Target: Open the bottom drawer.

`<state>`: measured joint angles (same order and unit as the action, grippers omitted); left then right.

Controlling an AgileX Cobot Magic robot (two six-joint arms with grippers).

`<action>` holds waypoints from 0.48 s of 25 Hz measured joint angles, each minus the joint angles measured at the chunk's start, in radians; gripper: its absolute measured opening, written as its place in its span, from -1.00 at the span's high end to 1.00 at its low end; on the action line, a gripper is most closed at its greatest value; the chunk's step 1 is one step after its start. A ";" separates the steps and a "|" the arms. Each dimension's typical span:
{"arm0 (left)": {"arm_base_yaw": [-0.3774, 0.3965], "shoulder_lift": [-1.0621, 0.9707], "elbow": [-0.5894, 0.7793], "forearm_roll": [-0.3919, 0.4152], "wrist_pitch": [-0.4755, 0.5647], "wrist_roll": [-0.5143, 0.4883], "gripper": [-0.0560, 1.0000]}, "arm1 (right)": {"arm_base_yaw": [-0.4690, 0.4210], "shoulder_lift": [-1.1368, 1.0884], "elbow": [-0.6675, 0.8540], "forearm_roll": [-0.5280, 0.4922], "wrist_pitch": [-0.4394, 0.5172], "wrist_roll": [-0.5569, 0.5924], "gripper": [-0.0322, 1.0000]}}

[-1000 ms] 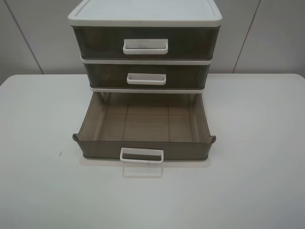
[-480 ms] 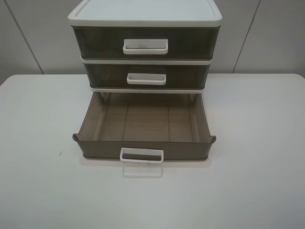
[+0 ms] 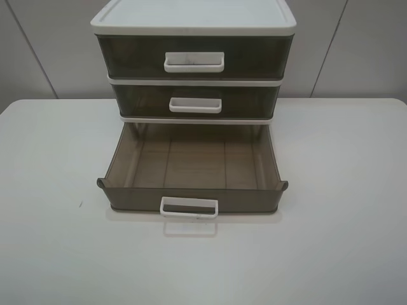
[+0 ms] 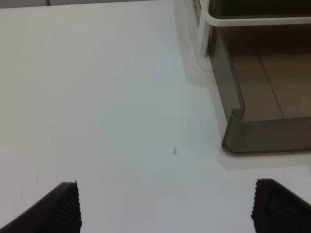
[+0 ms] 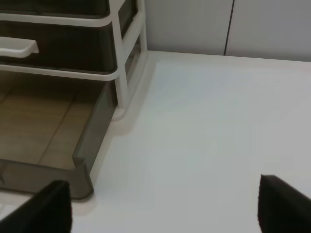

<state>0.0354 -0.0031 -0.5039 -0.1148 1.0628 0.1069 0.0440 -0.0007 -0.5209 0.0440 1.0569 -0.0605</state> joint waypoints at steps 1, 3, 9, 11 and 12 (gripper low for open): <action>0.000 0.000 0.000 0.000 0.000 0.000 -0.47 | 0.001 0.000 0.000 -0.001 0.000 0.002 -0.34; 0.000 0.000 0.000 0.000 0.000 0.000 -0.47 | 0.001 0.000 0.000 -0.002 0.000 0.002 -0.34; 0.000 0.000 0.000 0.000 0.000 0.000 -0.47 | 0.001 0.000 0.000 -0.003 0.000 0.003 -0.34; 0.000 0.000 0.000 0.000 0.000 0.000 -0.47 | 0.001 0.000 0.000 -0.003 0.000 0.003 -0.34; 0.000 0.000 0.000 0.000 0.000 0.000 -0.47 | 0.001 0.000 0.000 -0.003 0.000 0.003 -0.34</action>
<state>0.0354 -0.0031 -0.5039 -0.1148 1.0628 0.1069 0.0455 -0.0007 -0.5209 0.0410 1.0569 -0.0577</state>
